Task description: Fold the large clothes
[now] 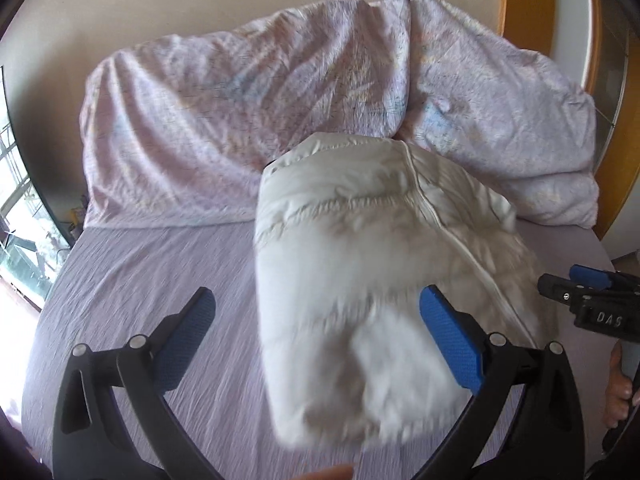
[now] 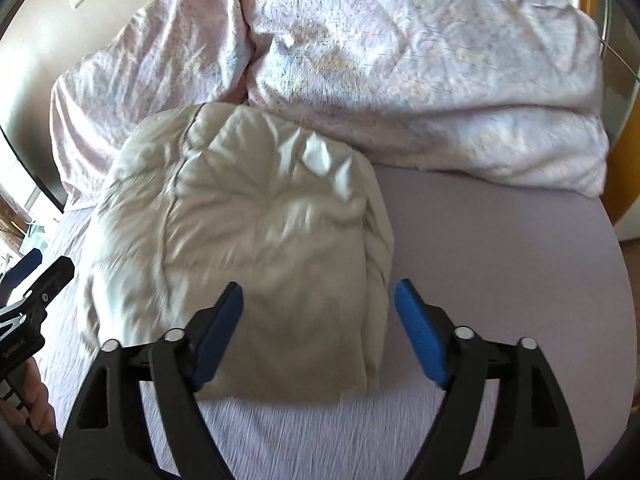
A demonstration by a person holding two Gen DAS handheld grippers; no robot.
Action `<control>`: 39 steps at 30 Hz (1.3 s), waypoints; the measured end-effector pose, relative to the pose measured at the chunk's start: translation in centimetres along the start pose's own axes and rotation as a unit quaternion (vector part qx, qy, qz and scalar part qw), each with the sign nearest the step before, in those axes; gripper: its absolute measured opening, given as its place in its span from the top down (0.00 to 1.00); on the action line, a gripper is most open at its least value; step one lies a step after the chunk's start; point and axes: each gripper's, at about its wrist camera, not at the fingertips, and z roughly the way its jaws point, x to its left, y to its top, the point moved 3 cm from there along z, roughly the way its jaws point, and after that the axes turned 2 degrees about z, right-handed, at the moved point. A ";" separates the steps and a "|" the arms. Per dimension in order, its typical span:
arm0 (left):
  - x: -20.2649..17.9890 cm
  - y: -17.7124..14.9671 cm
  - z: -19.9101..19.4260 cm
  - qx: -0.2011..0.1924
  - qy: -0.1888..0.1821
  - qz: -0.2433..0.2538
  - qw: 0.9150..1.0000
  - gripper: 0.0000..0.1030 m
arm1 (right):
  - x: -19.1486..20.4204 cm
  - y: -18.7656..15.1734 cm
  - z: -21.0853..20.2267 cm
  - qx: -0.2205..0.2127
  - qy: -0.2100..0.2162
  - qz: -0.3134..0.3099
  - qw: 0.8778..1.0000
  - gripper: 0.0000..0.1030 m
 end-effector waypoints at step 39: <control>-0.5 -8.9 -9.1 0.031 -0.057 -0.027 0.998 0.02 | 3.2 -11.9 -8.8 -0.017 0.049 -0.017 0.998 0.01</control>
